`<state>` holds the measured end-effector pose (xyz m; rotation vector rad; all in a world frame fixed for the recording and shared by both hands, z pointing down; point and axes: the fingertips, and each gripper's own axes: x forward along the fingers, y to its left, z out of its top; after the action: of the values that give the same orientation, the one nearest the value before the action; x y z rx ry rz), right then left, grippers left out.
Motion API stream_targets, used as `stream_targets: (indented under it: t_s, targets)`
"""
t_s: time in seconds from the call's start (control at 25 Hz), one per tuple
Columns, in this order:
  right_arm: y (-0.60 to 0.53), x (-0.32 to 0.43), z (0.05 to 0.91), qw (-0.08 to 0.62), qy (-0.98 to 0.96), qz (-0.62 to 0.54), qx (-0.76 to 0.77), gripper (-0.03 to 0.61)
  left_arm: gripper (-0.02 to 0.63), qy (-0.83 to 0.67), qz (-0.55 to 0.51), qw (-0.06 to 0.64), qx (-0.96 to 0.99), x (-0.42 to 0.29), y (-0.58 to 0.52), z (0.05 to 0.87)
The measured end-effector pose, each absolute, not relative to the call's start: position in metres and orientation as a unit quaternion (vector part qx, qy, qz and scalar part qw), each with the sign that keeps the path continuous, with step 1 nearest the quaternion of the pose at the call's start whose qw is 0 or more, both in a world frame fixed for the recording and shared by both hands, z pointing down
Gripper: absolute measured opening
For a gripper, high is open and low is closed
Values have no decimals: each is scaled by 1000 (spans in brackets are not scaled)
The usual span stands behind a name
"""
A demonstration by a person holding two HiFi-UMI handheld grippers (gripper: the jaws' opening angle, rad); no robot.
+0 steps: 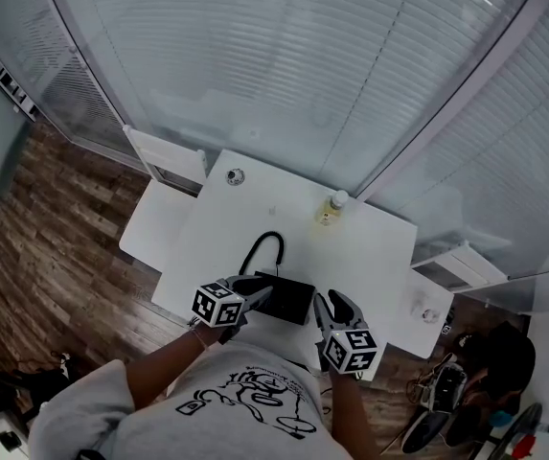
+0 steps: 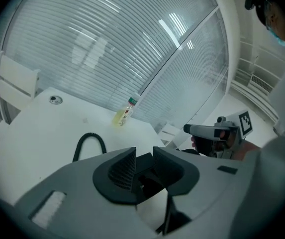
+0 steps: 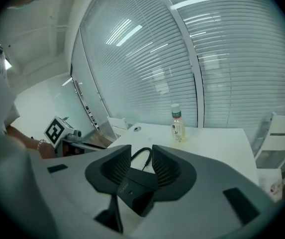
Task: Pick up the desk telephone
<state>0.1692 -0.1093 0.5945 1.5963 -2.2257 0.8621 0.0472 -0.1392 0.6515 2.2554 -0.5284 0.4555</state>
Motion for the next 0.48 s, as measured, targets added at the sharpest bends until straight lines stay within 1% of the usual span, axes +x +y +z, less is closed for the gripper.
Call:
stream_targets:
  t_s: [0.24, 0.48]
  targets:
    - [-98, 169, 644, 161, -757, 345, 531, 126, 112, -216, 195, 443, 848, 32, -133, 701]
    - [-89, 170, 688, 172, -740, 398, 514, 161, 171, -211, 216, 490, 818, 21, -128, 745]
